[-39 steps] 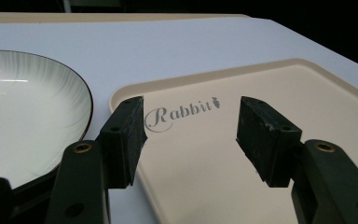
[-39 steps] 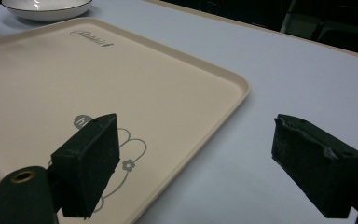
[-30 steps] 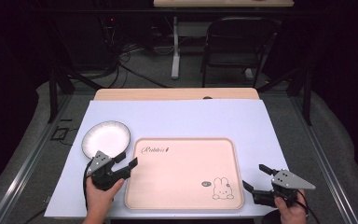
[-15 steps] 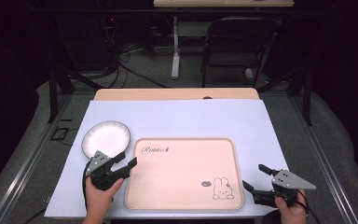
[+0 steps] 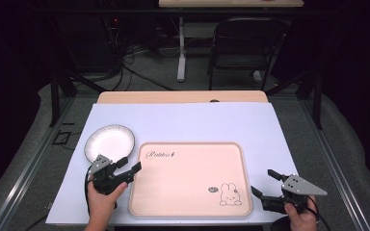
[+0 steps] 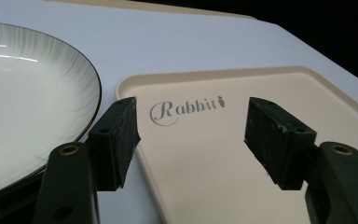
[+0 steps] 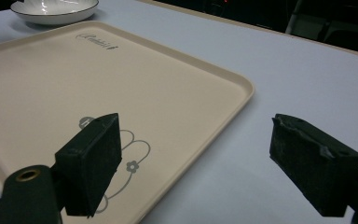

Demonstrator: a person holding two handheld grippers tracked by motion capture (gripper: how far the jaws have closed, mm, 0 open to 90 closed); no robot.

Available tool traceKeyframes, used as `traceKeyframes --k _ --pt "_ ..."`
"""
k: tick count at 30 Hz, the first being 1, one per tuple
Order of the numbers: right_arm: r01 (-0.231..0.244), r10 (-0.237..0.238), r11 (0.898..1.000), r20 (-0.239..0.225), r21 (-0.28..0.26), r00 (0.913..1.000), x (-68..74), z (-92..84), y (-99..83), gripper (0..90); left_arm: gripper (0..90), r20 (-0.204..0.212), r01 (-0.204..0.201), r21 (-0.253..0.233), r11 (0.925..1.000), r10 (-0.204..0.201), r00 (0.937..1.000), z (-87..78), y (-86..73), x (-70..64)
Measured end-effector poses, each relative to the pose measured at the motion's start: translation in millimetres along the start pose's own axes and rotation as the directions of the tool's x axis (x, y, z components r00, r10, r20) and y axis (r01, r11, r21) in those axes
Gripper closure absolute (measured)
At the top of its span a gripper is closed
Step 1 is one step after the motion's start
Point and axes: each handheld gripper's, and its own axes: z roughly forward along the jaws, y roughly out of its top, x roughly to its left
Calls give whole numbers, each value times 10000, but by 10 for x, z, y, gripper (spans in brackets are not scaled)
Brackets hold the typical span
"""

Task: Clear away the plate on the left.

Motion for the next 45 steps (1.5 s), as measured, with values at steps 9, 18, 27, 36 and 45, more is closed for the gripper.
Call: traceKeyframes --k 9,18,27,36,45 --pt "-33 33 10000 34 -52 10000 -5 -6 -4 159 326 -30 37 385 9993 -36 10000 80 160 0" --pt "-39 39 10000 39 -54 10000 -6 -5 -4 159 326 53 249 375 9990 -251 9997 173 339 17" --pt "-34 34 10000 31 -45 10000 -5 -5 -3 159 321 -50 542 333 9980 -541 9985 208 473 81" --pt "-48 48 10000 27 -38 10000 -6 -3 -3 159 322 -299 856 207 9961 -850 9959 206 632 186" --pt "-52 52 10000 23 -36 10000 -7 -3 -3 159 325 -543 988 208 9949 -976 9937 237 734 265"
